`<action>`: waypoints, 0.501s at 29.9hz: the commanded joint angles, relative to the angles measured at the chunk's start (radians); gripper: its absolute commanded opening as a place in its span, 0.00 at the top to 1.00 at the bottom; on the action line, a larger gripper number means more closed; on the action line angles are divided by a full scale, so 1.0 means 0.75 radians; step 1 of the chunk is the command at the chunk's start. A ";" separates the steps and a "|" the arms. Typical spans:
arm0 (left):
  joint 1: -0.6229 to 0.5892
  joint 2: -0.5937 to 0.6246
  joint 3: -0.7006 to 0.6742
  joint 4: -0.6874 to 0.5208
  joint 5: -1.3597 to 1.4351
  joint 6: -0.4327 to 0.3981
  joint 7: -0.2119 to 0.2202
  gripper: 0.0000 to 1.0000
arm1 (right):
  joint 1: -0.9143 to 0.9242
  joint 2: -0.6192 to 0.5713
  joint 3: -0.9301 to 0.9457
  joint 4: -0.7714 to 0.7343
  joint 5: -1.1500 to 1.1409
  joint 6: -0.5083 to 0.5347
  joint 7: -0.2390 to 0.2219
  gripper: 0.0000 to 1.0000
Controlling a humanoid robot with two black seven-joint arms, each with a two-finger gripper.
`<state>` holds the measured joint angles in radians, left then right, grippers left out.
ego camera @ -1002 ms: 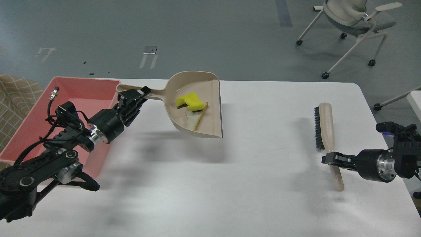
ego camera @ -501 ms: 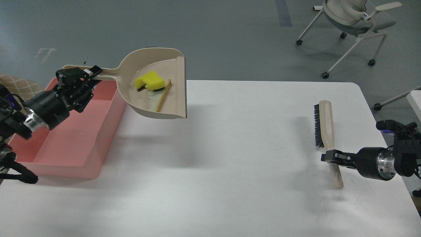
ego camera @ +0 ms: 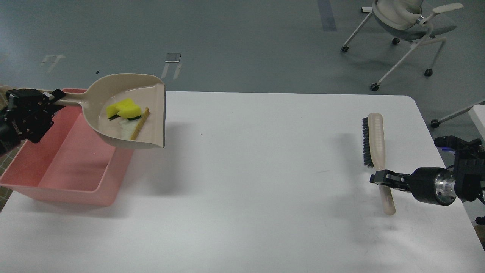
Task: Sweep and dump garbage into bin
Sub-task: 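Lift the dustpan over the pink bin and tip it to dump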
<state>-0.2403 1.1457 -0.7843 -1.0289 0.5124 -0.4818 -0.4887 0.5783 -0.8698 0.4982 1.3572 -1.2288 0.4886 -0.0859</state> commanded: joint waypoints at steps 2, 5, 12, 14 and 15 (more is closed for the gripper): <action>-0.003 -0.004 -0.034 0.126 -0.025 -0.009 0.000 0.77 | 0.002 0.000 0.000 0.001 0.000 0.000 -0.002 1.00; -0.001 -0.004 -0.059 0.167 -0.010 -0.009 0.000 0.77 | 0.004 0.000 0.000 -0.002 0.000 0.000 -0.002 1.00; 0.003 0.004 -0.053 0.257 0.012 -0.009 0.000 0.78 | 0.008 0.000 0.000 -0.004 0.000 0.000 0.000 1.00; 0.003 0.004 -0.051 0.263 0.071 -0.009 0.000 0.78 | 0.008 0.000 0.000 -0.006 -0.002 0.000 -0.002 1.00; 0.003 0.004 -0.051 0.267 0.086 -0.009 0.000 0.78 | 0.008 0.000 0.000 -0.006 -0.002 0.000 -0.002 1.00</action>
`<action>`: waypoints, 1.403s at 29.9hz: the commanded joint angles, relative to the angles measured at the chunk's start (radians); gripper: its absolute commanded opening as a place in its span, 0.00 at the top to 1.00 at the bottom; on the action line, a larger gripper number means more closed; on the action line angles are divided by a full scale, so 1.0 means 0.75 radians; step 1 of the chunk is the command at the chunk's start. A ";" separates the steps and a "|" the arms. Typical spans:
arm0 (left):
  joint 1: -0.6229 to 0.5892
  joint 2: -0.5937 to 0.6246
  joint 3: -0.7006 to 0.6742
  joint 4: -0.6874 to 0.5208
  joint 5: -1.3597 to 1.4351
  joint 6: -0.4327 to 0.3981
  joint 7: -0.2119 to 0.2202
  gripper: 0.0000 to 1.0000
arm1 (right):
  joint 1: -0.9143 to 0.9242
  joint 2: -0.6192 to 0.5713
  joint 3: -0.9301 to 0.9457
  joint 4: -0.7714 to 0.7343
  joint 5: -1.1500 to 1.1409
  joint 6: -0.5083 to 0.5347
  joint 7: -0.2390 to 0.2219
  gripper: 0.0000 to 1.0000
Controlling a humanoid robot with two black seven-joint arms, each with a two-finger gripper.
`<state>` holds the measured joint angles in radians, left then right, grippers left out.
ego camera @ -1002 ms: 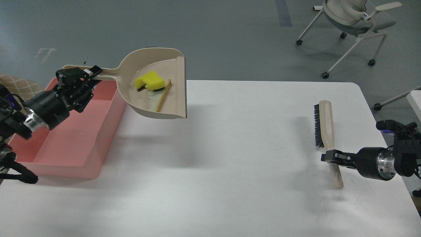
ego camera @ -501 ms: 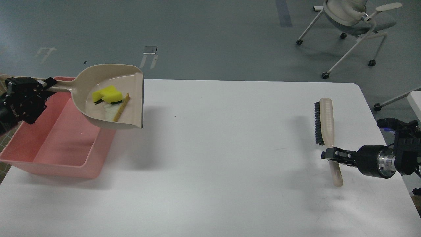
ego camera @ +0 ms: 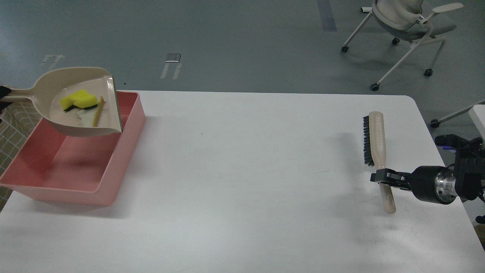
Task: Sweep and dump garbage into bin
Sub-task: 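Lift the dustpan over the pink bin and tip it to dump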
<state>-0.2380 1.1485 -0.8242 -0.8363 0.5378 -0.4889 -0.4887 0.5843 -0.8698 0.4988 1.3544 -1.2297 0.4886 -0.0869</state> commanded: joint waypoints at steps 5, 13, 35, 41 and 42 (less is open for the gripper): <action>0.000 0.005 0.003 0.051 0.074 0.000 0.000 0.78 | 0.000 0.000 0.000 -0.004 -0.001 0.000 -0.001 1.00; -0.018 0.095 0.013 0.052 0.107 0.000 0.000 0.78 | -0.004 0.002 0.000 -0.004 -0.001 0.000 0.001 1.00; -0.034 0.336 0.007 0.029 0.359 0.000 0.000 0.78 | -0.002 0.029 0.000 -0.012 -0.001 0.000 0.001 1.00; -0.081 0.389 0.007 -0.054 0.367 0.000 0.000 0.78 | -0.002 0.041 0.008 -0.016 -0.001 0.000 0.001 1.00; -0.092 0.411 0.007 -0.083 0.369 0.000 0.000 0.78 | -0.002 0.041 0.008 -0.016 -0.001 0.000 0.001 1.00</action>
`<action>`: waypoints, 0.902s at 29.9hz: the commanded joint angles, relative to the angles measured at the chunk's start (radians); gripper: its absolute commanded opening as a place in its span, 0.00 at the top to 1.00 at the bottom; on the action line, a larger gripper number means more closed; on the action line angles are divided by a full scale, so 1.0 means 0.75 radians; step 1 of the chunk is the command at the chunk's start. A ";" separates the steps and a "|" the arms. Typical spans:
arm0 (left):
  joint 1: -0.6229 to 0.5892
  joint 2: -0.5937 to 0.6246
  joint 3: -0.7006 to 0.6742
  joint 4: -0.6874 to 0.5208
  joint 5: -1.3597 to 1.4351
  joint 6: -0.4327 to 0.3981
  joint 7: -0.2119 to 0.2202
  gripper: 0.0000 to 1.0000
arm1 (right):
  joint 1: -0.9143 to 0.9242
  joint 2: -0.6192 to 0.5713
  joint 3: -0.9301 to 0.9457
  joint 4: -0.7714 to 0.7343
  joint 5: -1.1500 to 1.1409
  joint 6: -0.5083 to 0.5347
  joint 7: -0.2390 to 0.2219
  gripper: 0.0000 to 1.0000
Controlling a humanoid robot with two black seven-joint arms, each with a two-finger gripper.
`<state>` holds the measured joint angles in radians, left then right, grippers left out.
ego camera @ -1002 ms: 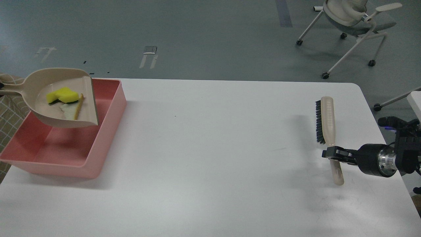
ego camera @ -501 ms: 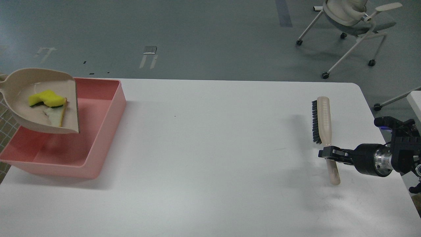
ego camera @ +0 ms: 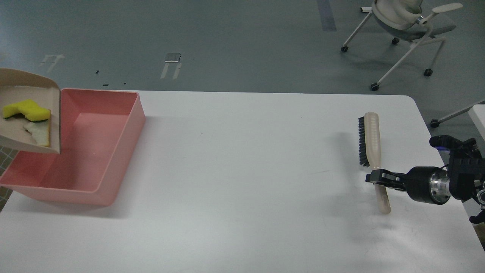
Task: Sweep and dump garbage into bin
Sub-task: 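Lift the dustpan over the pink bin and tip it to dump, then lower the empty dustpan back onto the table with the left gripper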
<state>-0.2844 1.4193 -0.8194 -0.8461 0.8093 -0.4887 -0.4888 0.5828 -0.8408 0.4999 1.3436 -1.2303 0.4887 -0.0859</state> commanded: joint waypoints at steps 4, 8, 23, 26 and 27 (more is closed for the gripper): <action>-0.058 0.137 -0.004 -0.191 0.060 0.000 0.000 0.78 | -0.002 0.006 0.006 -0.004 0.000 0.000 0.000 1.00; -0.056 0.137 -0.002 -0.193 0.076 0.000 0.000 0.78 | 0.000 0.019 0.008 -0.004 0.000 0.000 0.000 1.00; -0.181 0.100 -0.022 -0.197 -0.062 0.000 0.000 0.78 | -0.008 -0.002 0.039 0.004 0.002 0.000 0.002 1.00; -0.179 0.094 -0.030 -0.197 -0.118 0.000 0.000 0.78 | -0.008 -0.022 0.047 0.008 0.002 0.000 0.002 1.00; -0.181 0.055 -0.030 -0.199 -0.150 0.000 0.000 0.78 | -0.008 -0.032 0.047 0.012 0.002 0.000 0.002 1.00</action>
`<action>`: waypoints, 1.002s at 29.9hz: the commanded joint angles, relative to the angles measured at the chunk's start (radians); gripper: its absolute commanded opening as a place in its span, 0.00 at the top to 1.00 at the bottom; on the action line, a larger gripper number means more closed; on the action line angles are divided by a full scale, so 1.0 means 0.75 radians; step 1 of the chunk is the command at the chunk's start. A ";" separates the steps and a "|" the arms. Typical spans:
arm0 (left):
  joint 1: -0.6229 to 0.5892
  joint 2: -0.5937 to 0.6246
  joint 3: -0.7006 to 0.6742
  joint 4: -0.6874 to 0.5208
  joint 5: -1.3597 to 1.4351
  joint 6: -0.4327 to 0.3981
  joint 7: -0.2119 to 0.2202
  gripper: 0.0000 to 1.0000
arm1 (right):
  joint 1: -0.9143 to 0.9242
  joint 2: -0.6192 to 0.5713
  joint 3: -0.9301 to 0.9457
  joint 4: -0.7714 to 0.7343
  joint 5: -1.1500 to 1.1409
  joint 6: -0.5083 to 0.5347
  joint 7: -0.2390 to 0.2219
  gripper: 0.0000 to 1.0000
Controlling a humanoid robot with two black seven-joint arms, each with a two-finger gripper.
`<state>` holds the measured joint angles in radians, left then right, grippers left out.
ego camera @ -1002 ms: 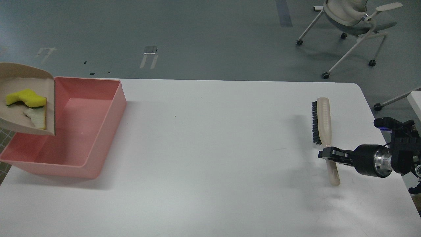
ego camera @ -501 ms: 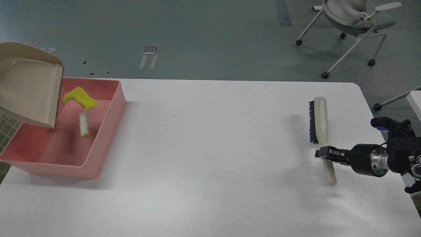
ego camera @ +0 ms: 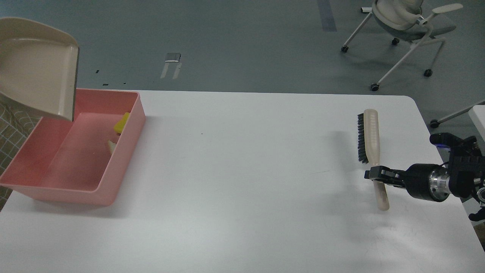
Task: Sweep and dump garbage into bin
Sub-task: 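Lower the empty dustpan back onto the table with the left gripper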
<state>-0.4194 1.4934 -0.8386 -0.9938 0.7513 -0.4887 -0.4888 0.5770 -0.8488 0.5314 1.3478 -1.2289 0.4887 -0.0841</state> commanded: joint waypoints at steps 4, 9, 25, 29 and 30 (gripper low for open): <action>-0.020 -0.177 0.014 -0.123 -0.094 0.000 0.000 0.78 | -0.002 -0.059 0.011 0.011 0.000 0.000 0.000 1.00; -0.003 -0.224 0.016 -0.313 -0.096 0.000 0.000 0.78 | -0.013 -0.116 0.016 0.011 0.000 0.000 0.002 1.00; -0.013 -0.766 0.108 -0.405 -0.092 0.304 0.181 0.78 | -0.062 -0.118 0.060 -0.005 -0.002 0.000 0.000 1.00; -0.042 -0.946 0.122 -0.405 -0.067 0.357 0.300 0.78 | -0.060 -0.118 0.079 -0.005 -0.002 0.000 0.002 1.00; -0.042 -0.960 0.132 -0.403 -0.063 0.363 0.302 0.78 | -0.060 -0.118 0.081 -0.005 -0.002 0.000 0.002 1.00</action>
<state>-0.4428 0.8316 -0.7519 -1.2979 0.6963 -0.2343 -0.2915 0.5316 -0.9370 0.5846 1.3441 -1.2301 0.4887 -0.0834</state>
